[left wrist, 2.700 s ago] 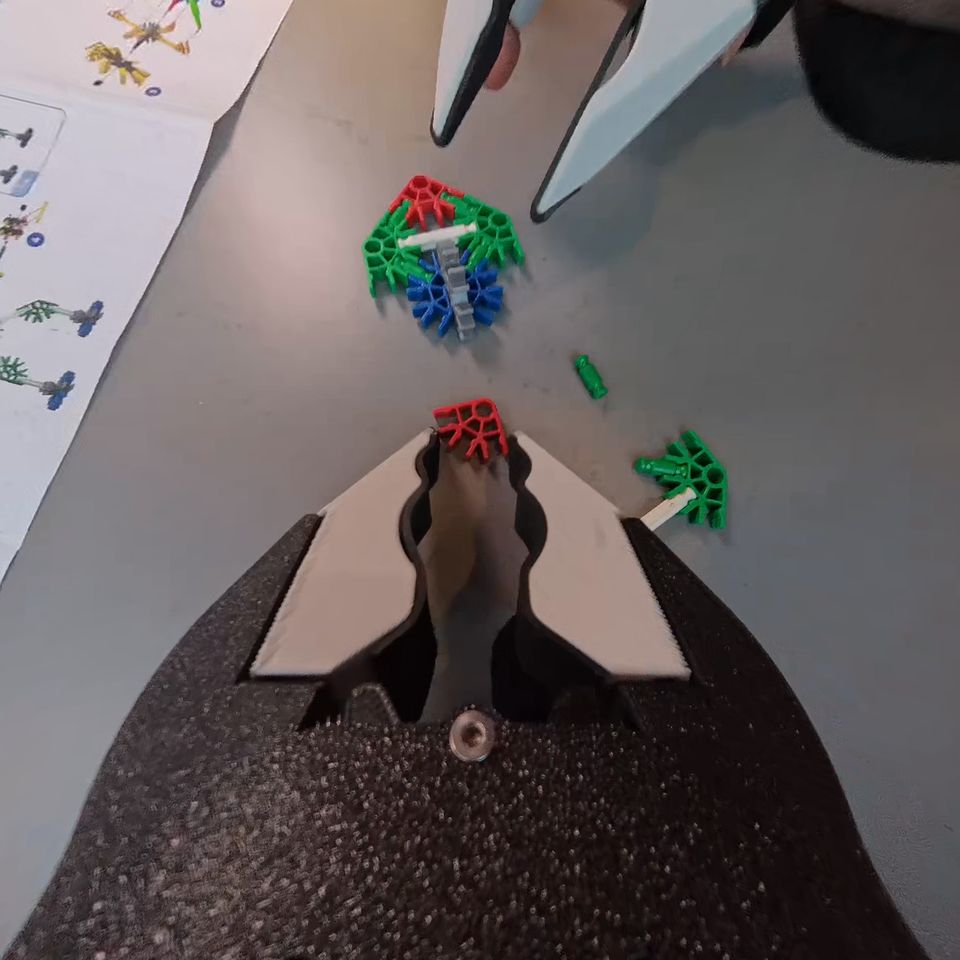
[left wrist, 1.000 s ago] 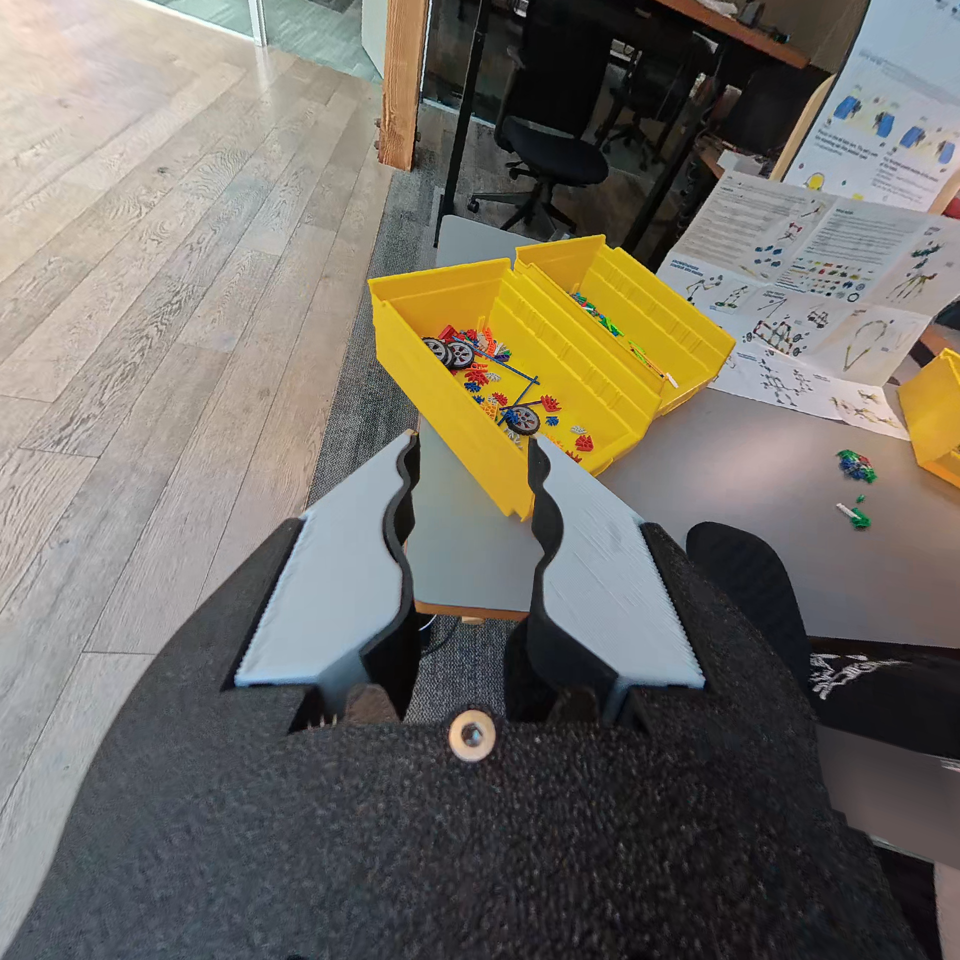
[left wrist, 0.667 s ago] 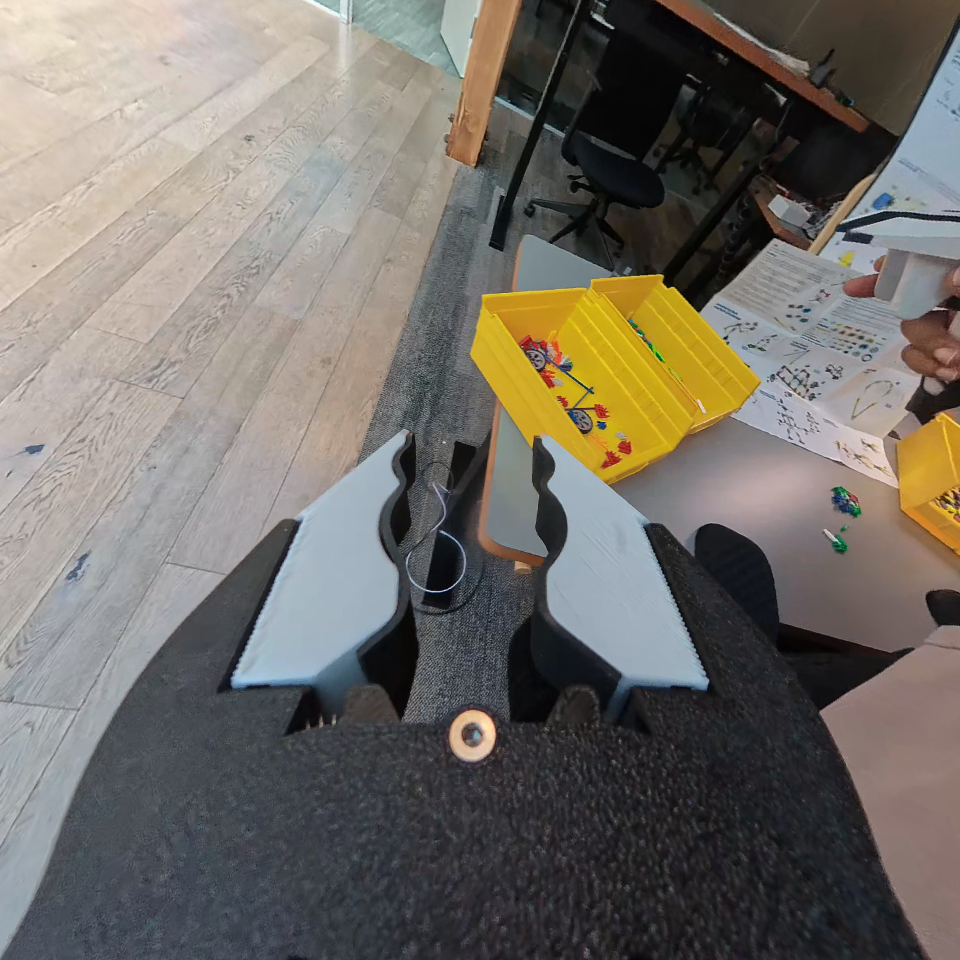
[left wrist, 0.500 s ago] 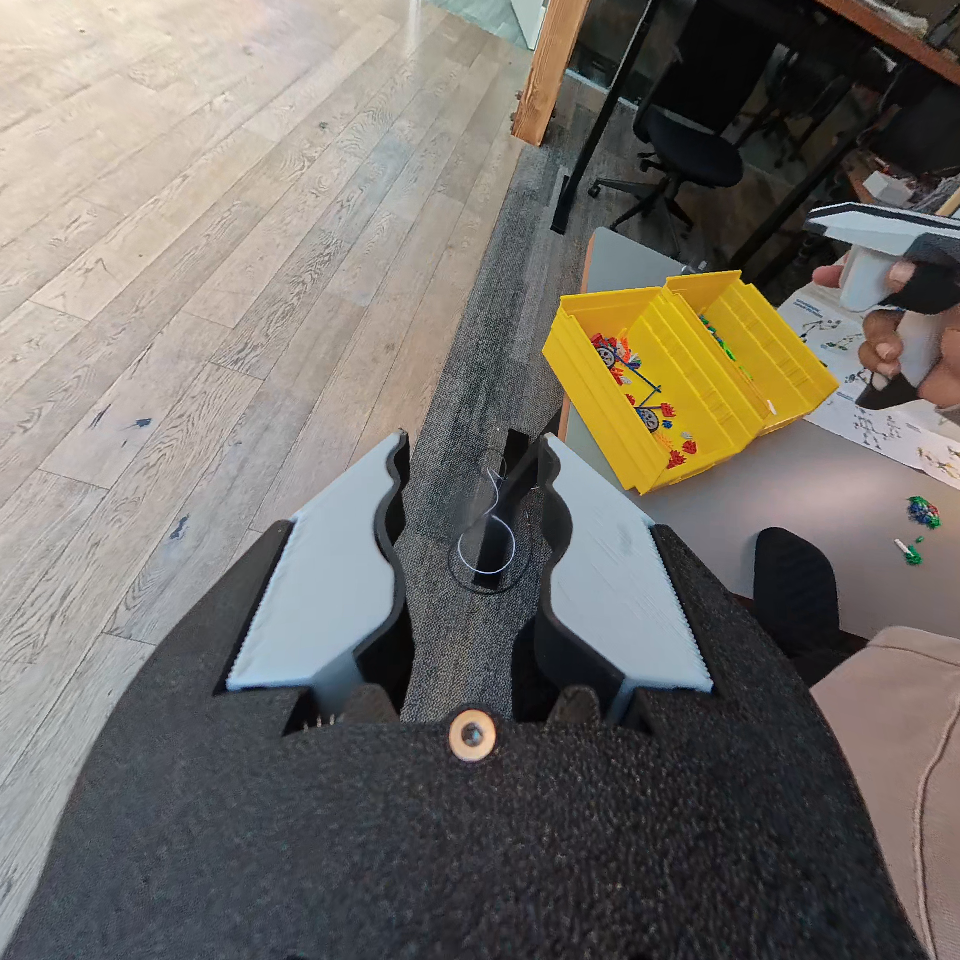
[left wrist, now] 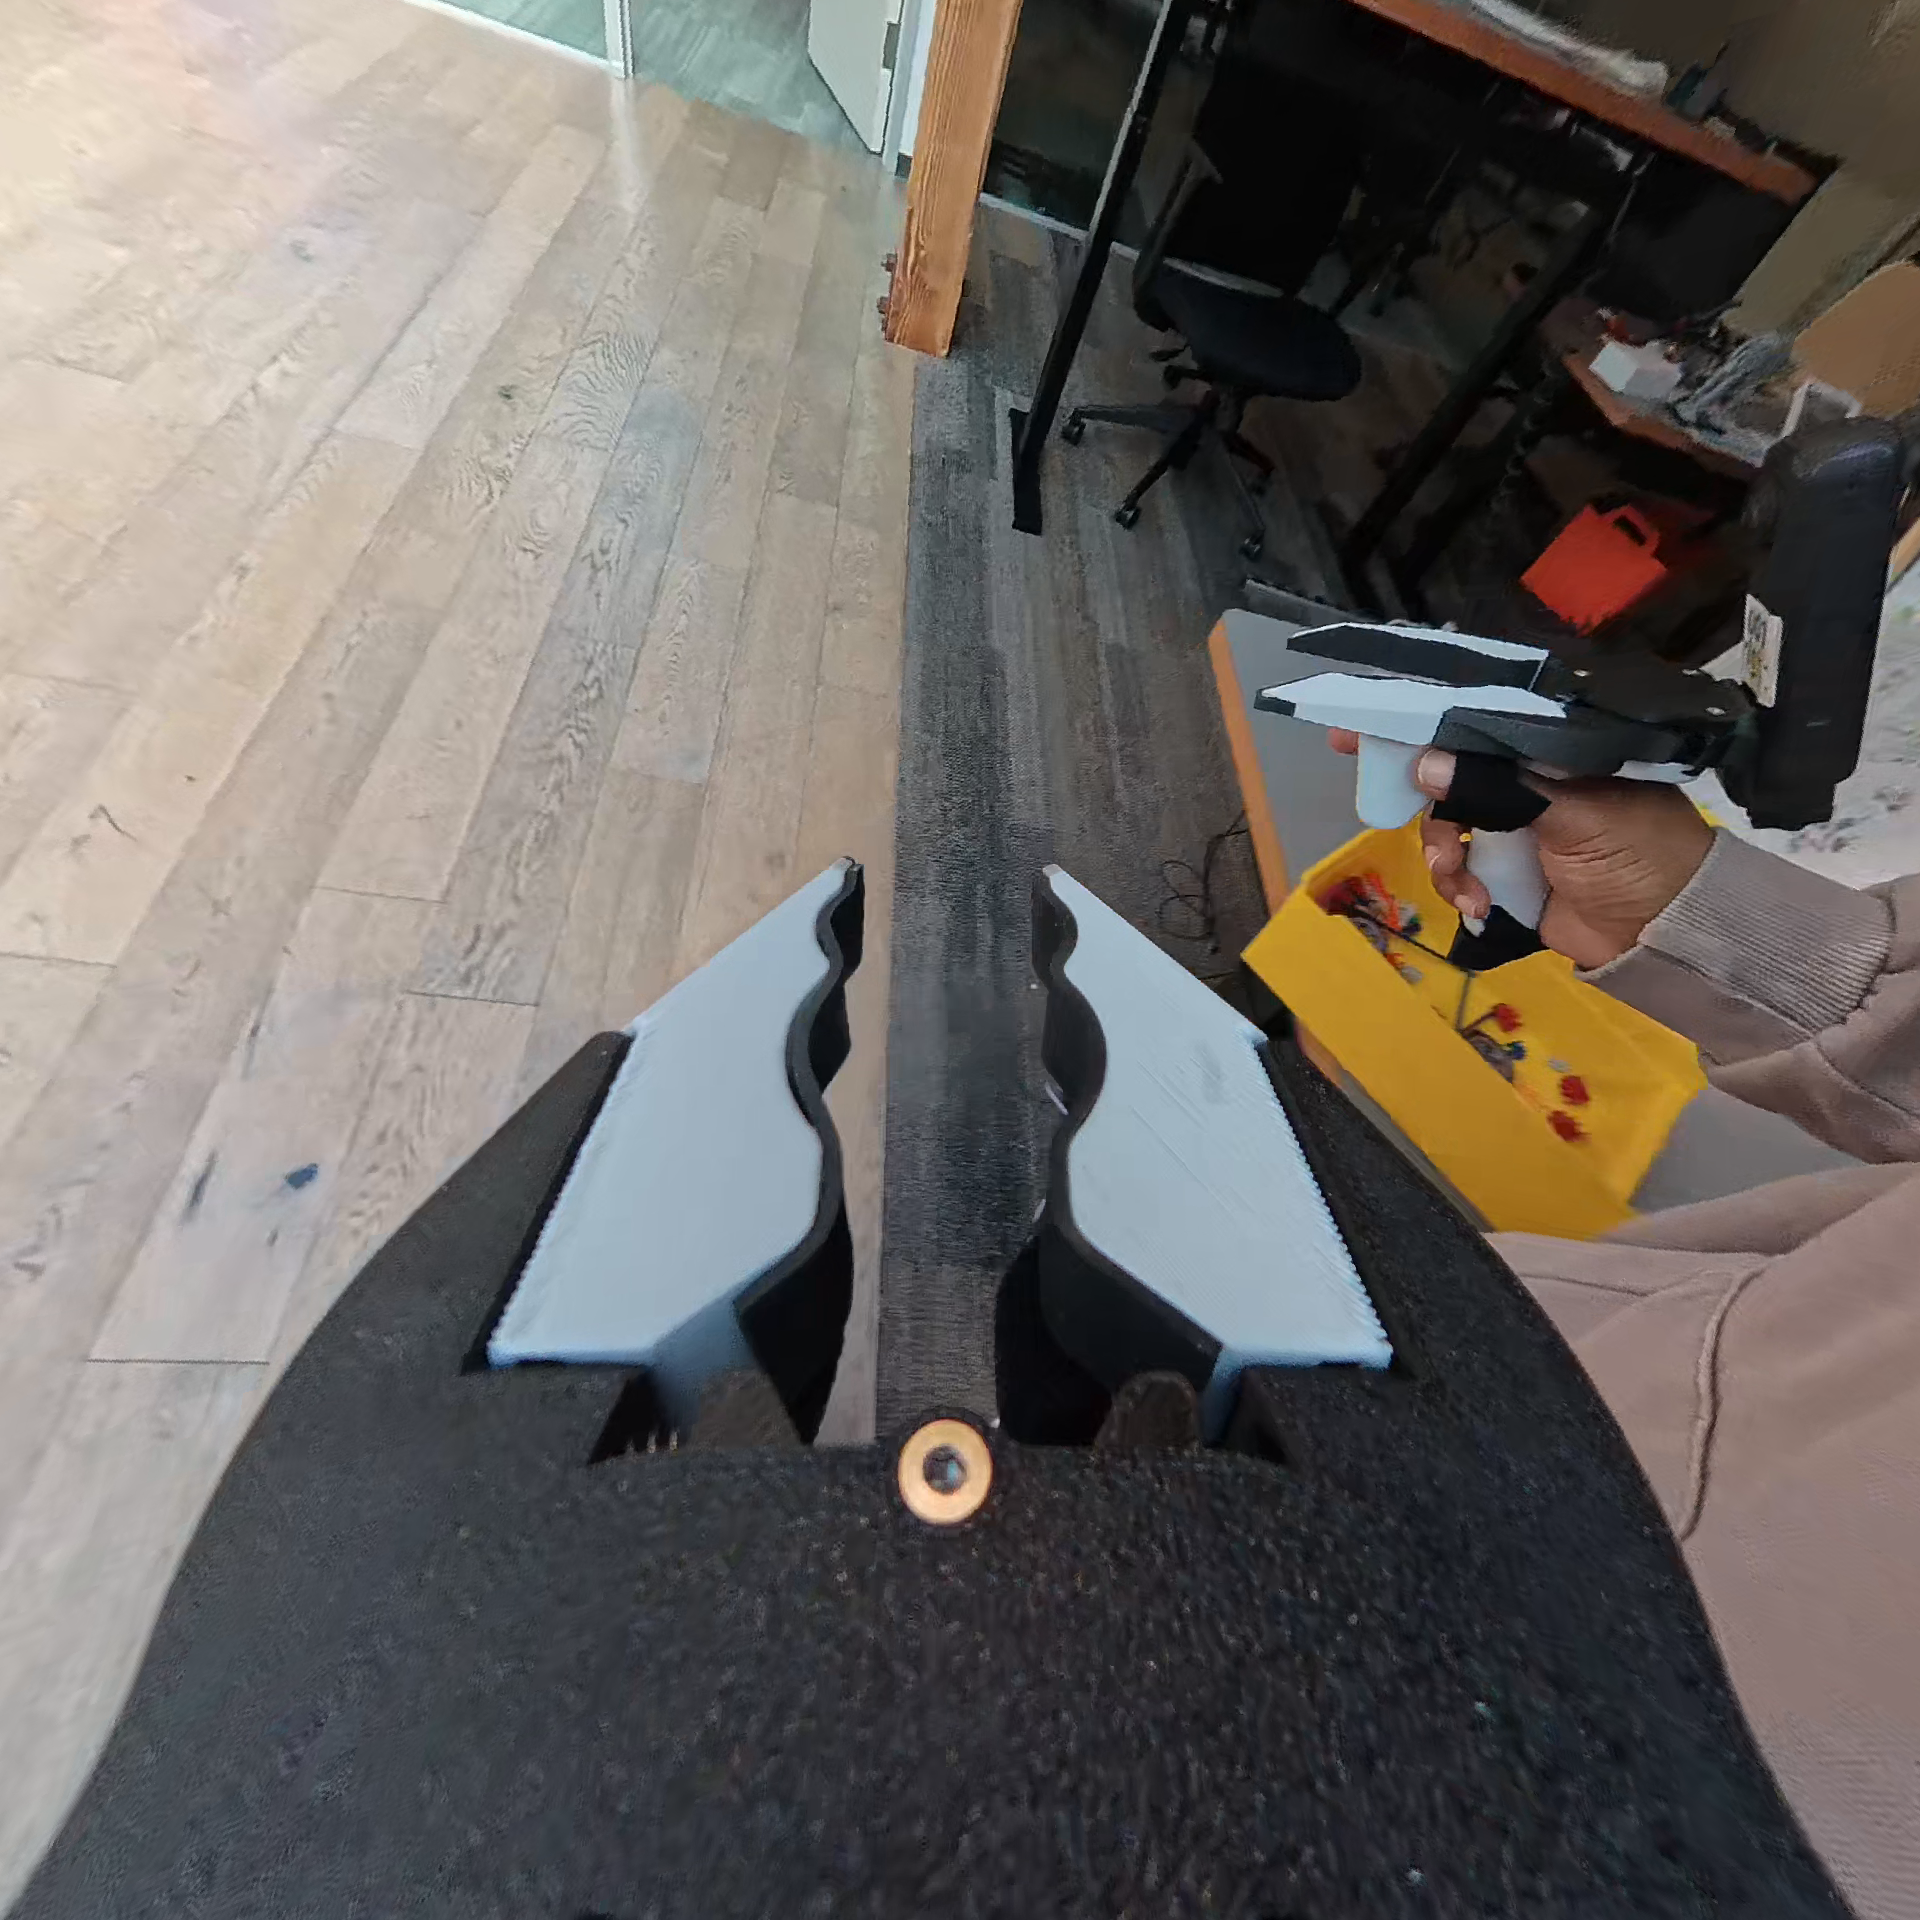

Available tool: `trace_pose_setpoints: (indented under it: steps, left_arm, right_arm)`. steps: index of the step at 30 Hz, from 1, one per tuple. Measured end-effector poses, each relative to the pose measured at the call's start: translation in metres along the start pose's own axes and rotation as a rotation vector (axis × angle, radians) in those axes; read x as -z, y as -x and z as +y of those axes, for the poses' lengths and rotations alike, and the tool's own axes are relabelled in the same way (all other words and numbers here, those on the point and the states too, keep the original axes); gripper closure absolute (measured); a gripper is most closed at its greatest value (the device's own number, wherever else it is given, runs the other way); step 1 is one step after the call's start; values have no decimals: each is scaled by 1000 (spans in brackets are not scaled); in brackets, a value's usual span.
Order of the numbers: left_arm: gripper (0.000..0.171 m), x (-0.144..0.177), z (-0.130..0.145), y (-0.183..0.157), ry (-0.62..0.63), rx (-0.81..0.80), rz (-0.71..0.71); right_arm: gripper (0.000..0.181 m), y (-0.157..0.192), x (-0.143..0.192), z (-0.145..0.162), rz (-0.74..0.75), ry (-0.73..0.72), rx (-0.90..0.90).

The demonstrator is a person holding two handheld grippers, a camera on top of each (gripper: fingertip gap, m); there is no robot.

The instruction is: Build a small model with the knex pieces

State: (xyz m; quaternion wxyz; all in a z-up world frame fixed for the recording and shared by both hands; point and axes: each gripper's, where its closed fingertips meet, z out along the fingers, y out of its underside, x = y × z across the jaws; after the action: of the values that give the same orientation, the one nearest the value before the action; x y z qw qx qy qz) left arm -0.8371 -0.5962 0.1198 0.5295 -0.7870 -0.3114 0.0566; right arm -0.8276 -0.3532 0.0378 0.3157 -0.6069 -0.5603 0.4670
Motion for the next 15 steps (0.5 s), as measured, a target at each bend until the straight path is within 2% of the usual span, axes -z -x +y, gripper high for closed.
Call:
trace_pose_setpoints:
  steps: [2, 4, 6, 8, 11, 13, 15]
  left_arm:
    - [137, -34, -42, 50, 44, -54, -2]
    - [129, -64, -96, 88, 53, -69, 42]
    - [128, -95, -147, 123, 36, -119, 64]
    - [128, -136, -184, 159, 28, -155, 69]
    - [128, -219, -219, 197, 33, -139, 120]
    - [128, -287, -236, 208, 53, -180, 167]
    - [124, -358, -256, 204, 65, -250, 247]
  right_arm:
    - [103, 2, -72, -22, -40, 25, -45]
    - [103, 12, -119, -71, -95, 8, -50]
    - [105, 21, -140, -130, -147, -46, -9]
    - [105, 10, -149, -173, -133, -84, 58]
    - [104, -46, -155, -205, 8, -117, 75]
    - [104, -101, -159, -204, 141, -122, 4]
    - [103, -159, -164, -192, 294, -112, -89]
